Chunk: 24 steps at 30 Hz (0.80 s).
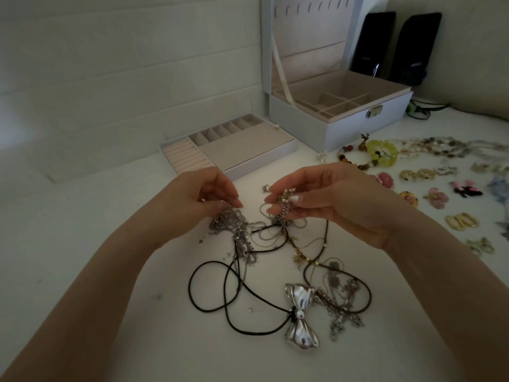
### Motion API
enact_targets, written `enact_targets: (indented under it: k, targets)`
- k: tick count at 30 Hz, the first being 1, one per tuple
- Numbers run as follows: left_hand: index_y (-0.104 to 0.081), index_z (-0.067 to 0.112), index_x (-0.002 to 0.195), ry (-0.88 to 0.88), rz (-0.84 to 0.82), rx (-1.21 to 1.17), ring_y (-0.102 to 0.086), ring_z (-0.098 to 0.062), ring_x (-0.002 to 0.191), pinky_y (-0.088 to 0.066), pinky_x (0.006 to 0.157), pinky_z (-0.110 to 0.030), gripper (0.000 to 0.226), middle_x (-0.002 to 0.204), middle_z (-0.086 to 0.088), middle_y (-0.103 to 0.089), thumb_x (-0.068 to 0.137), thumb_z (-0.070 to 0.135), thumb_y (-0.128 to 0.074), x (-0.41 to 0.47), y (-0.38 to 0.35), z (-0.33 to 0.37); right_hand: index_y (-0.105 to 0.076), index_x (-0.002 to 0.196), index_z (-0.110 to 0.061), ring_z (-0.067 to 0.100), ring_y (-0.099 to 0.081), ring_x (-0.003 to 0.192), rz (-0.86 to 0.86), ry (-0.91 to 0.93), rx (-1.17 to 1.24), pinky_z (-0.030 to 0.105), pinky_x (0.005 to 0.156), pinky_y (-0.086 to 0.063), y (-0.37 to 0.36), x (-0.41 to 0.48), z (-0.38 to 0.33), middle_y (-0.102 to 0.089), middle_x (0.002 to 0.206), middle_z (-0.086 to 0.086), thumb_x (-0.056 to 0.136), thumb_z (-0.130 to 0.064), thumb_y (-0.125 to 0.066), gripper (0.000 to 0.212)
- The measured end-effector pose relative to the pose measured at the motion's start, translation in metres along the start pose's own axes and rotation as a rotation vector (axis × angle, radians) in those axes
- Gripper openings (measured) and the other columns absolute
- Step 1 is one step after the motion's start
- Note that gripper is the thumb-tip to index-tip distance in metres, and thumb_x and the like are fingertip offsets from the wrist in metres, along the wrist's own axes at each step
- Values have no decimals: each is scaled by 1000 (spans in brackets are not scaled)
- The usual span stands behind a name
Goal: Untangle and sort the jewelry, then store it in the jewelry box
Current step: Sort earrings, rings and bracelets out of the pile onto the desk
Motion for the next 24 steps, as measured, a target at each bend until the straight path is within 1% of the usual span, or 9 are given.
enact_targets:
  k: [2, 5, 7, 10, 12, 14, 17, 21, 24]
  targets:
    - [-65, 16, 89, -24, 14, 67, -66, 1, 80, -51, 73, -16, 20, 84, 10, -73, 85, -3, -61, 0, 1, 1, -68, 96, 0, 24, -72, 87, 21, 21, -32, 24, 76, -57, 2, 0, -2, -73, 96, 17, 85, 13, -53, 23]
    - [-63, 30, 82, -54, 102, 294, -59, 4, 80, -41, 66, -6, 18, 83, 14, -67, 85, 12, -65, 1, 4, 1, -72, 88, -9, 17, -71, 76, 93, 101, -146, 19, 70, -56, 6, 0, -11, -74, 85, 10, 81, 8, -63, 20]
    - [-61, 35, 83, -98, 152, 392, -54, 2, 83, -36, 65, -9, 16, 89, 16, -58, 85, 20, -66, 0, 5, 8, -72, 83, -13, 12, -68, 72, 153, 169, -207, 16, 65, -54, 9, -1, -18, -75, 82, 6, 77, 3, -69, 17]
    - [-59, 38, 92, -224, 158, 251, -52, 4, 89, -38, 71, -10, 24, 93, 20, -56, 84, 18, -67, -4, -2, 31, -72, 81, -11, 17, -69, 73, 198, 259, -196, 19, 69, -55, 10, -3, -27, -74, 82, 8, 71, -5, -76, 12]
    - [-57, 35, 97, -229, 53, 59, -56, 7, 86, -43, 72, -10, 28, 91, 27, -62, 82, 15, -69, -7, -16, 43, -71, 81, -10, 20, -70, 78, 189, 316, -198, 24, 76, -57, 7, -5, -34, -74, 81, 7, 70, -6, -76, 13]
    - [-58, 28, 98, -221, -18, -29, -60, 6, 78, -47, 68, -14, 24, 87, 27, -64, 81, 15, -70, -9, -30, 47, -70, 82, -8, 14, -70, 75, 153, 356, -165, 21, 73, -55, 2, -7, -39, -73, 78, 3, 73, -1, -74, 12]
    - [-65, 18, 95, -247, 17, 10, -61, 0, 72, -49, 66, -22, 11, 85, 17, -66, 84, 15, -66, -7, -32, 46, -68, 82, -8, 10, -67, 69, 145, 402, -136, 18, 67, -52, -1, -9, -44, -71, 74, 4, 76, 1, -70, 12]
    - [-66, 14, 86, -212, 98, -30, -56, 0, 57, -42, 53, -10, 4, 69, 13, -64, 88, 13, -62, -6, -21, 39, -70, 81, -11, 15, -66, 67, 189, 375, -169, 20, 64, -54, 5, -6, -39, -72, 78, 12, 78, 0, -70, 12]
    - [-64, 10, 89, -202, 126, -110, -61, -12, 62, -48, 59, -21, 6, 71, 6, -68, 90, 10, -58, -5, -14, 37, -71, 84, -9, 15, -67, 70, 190, 317, -201, 21, 67, -56, 6, -3, -32, -73, 81, 9, 76, 2, -71, 14]
Point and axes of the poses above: each hand's wrist, its own x-axis towards the middle knuckle, its own y-axis out of the back of the hand, z = x × y, the point moved 10 cm from there along x, towards the middle knuckle
